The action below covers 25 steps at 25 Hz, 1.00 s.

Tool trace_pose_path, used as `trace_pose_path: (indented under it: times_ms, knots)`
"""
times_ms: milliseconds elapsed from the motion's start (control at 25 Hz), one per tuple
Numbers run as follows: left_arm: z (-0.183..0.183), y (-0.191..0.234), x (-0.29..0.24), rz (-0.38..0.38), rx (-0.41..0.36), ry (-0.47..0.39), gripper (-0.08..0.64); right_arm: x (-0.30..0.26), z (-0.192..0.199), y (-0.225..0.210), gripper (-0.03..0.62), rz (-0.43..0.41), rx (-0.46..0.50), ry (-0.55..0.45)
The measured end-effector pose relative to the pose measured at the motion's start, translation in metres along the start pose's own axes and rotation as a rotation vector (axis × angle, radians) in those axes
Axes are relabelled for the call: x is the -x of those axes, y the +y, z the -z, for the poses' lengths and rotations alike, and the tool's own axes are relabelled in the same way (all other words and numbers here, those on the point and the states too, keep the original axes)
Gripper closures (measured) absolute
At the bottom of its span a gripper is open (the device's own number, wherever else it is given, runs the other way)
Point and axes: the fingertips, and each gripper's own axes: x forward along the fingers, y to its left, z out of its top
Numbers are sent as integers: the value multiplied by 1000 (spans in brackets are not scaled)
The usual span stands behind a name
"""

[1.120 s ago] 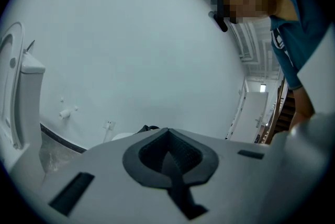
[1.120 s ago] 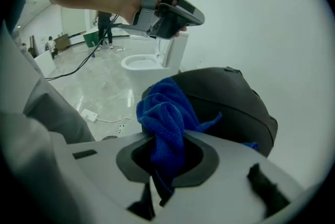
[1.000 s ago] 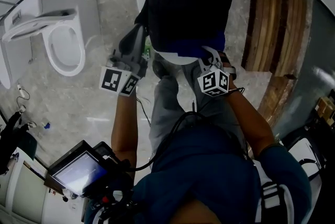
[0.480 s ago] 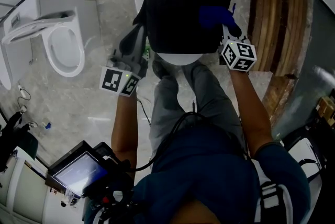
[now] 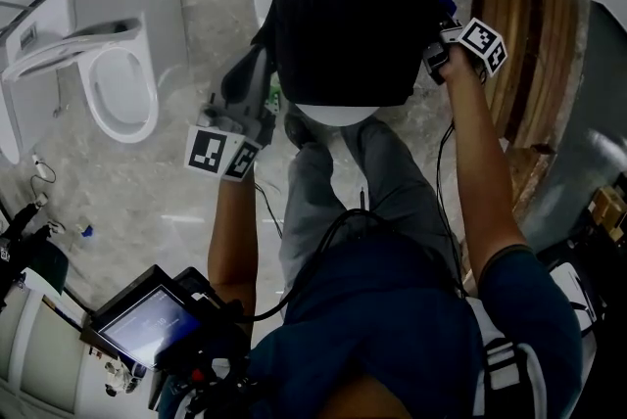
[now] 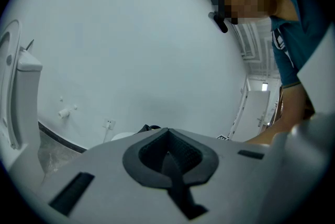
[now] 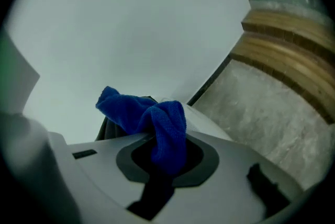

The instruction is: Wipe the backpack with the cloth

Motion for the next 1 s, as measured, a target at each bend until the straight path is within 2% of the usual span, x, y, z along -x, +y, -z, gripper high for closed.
trace_pose_path:
  times_ms: [80,160,240,360,440,560,640,720,800,880,1000]
  knots:
    - [0,1,-1,-4,2,0,558,-13,-3,0,546,-62,-80,62]
    - [-1,2,-3,-10,5,-2,558,-24,-11,4,546,-112,-110,108]
    - [-1,2,-4,-12,5,-2,558,-29,-26,16,546,-148,-86,117]
    - [-1,2,-4,-14,7,-6,558,-31,-52,44,546,-159,29,85]
    - [-2,3,-3,-17,13,-8,558,-33,-69,65,546,-141,147,59]
    - [-3,3,-2,-23,20,-13,558,-44,-88,106,546,-108,403,56]
    - [-2,4,-1,-27,23,-17,558,-59,-87,137,546,-65,646,94]
    - [0,6,2,-29,26,-22,558,-75,-77,159,546,19,918,159]
    - [0,6,7,-31,31,-26,558,-84,-67,173,546,92,1127,225]
    - [2,7,13,-44,33,-18,558,-90,-56,193,546,104,1255,274]
    - [6,12,21,-74,40,-5,558,-105,-11,243,546,-37,1285,332]
